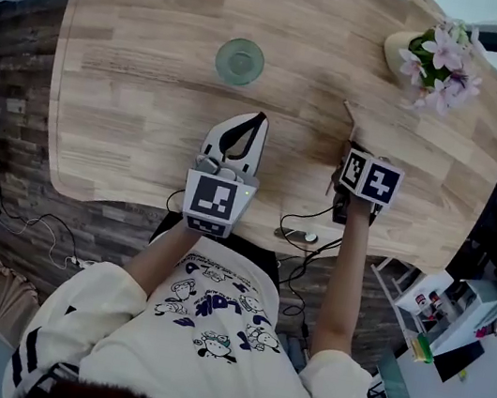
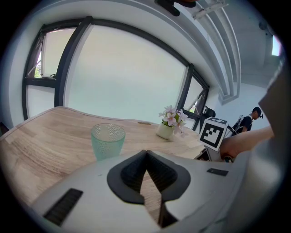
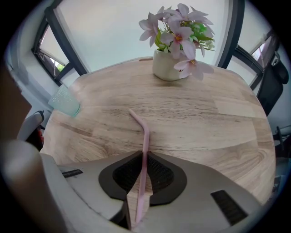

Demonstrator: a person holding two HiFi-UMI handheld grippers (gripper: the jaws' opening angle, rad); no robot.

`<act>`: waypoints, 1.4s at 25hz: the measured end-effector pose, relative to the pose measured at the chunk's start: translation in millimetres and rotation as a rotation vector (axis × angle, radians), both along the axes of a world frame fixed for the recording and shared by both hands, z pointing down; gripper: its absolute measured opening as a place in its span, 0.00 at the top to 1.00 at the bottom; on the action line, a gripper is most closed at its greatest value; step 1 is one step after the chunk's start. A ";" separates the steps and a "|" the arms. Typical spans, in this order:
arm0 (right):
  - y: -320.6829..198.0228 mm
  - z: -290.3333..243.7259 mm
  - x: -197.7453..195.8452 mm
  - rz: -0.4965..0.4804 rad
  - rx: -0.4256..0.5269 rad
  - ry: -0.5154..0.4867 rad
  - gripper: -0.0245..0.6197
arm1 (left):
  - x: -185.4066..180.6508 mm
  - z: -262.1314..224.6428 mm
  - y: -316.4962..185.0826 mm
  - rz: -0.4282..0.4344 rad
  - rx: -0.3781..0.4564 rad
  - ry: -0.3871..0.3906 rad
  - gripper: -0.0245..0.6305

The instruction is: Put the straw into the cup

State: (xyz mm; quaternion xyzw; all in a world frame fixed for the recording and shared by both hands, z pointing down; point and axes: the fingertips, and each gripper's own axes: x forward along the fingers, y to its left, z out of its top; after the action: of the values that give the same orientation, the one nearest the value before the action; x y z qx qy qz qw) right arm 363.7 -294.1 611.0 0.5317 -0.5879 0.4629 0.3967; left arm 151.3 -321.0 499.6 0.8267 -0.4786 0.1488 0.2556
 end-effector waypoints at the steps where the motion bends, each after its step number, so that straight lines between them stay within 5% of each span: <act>1: -0.4 0.0 0.2 -0.004 0.000 0.001 0.92 | -0.3 -0.3 0.2 -0.001 0.000 0.001 0.92; 12: 0.5 -1.9 0.2 0.071 0.039 -0.023 0.92 | -16.7 -14.7 4.1 -0.028 0.031 0.003 0.92; 17: -7.6 -26.5 -30.1 0.138 0.143 -0.148 0.92 | -31.5 -21.6 4.1 -0.061 0.046 0.014 0.92; 35: -37.1 -133.4 -146.3 0.077 0.517 -0.372 0.92 | -69.7 -66.2 8.9 -0.143 0.168 0.009 0.92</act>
State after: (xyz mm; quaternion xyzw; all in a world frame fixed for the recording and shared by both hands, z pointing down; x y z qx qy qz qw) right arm 217.4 -331.2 477.6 0.5428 -0.7281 0.4022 0.1163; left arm 81.7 -312.2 433.3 0.8097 -0.5458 0.0859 0.1976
